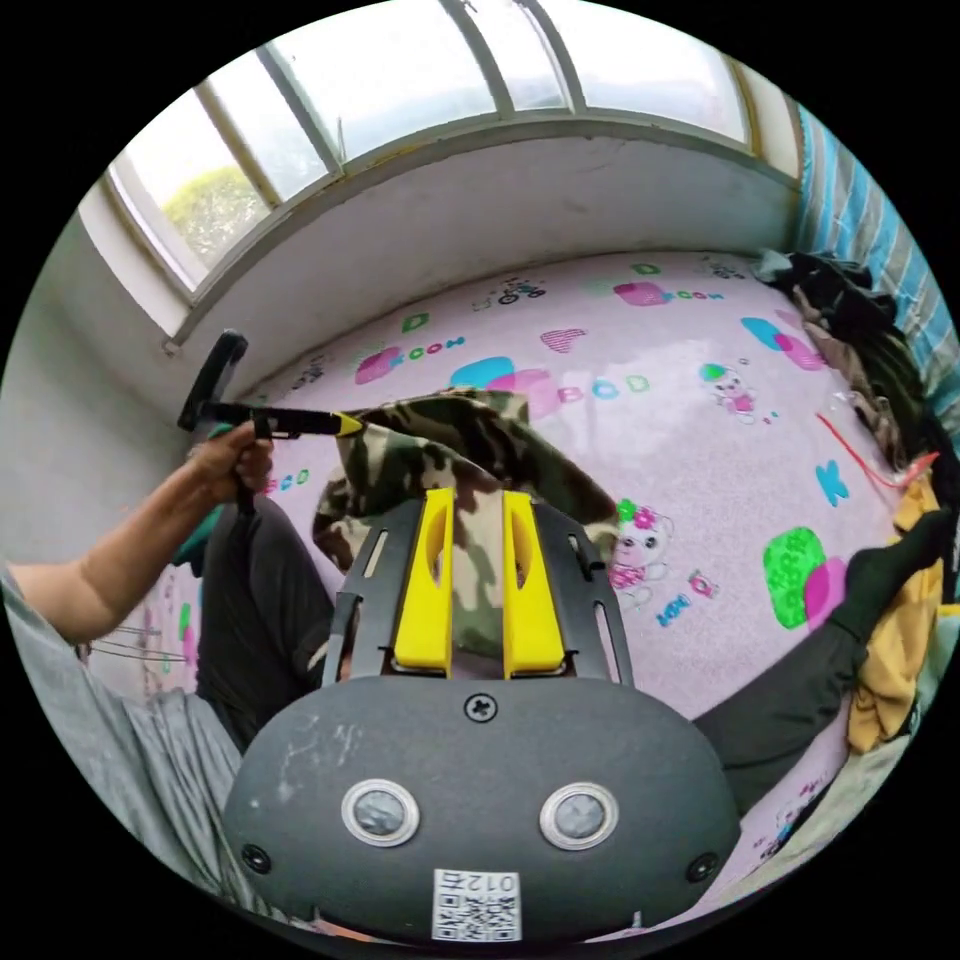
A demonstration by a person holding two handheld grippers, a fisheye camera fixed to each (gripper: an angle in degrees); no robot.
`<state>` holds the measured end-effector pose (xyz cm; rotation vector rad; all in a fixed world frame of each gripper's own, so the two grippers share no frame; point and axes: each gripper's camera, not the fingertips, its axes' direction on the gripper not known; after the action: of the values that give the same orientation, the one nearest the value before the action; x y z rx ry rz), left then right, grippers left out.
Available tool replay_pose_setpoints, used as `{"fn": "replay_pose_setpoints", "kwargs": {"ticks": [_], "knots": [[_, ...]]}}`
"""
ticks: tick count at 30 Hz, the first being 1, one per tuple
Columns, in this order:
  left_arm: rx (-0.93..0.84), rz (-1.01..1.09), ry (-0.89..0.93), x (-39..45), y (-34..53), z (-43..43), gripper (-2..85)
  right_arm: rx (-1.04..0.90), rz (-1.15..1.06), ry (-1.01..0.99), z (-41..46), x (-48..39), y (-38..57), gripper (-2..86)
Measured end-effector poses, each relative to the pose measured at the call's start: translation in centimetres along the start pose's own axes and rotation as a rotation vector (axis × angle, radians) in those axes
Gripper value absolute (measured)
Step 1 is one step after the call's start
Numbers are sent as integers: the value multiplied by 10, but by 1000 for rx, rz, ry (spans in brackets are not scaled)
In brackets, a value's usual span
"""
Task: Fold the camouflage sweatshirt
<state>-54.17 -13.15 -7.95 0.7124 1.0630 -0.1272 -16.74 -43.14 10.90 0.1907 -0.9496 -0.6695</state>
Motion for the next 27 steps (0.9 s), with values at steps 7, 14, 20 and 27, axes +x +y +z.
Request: {"fn": "replay_pose_setpoints", "kwargs": {"ticks": [7, 14, 20, 27], "knots": [[60, 87, 36, 84, 100, -18, 28, 33, 314, -498, 44, 33, 34, 105], [38, 205, -10, 157, 168, -7, 30, 6, 829, -798, 94, 98, 139, 112], [-86, 241, -61, 197, 209, 16, 43, -29, 717, -730, 100, 103, 139, 46], [77, 490, -292, 298, 200, -25, 90, -70, 552, -552, 94, 96, 152, 4]]}}
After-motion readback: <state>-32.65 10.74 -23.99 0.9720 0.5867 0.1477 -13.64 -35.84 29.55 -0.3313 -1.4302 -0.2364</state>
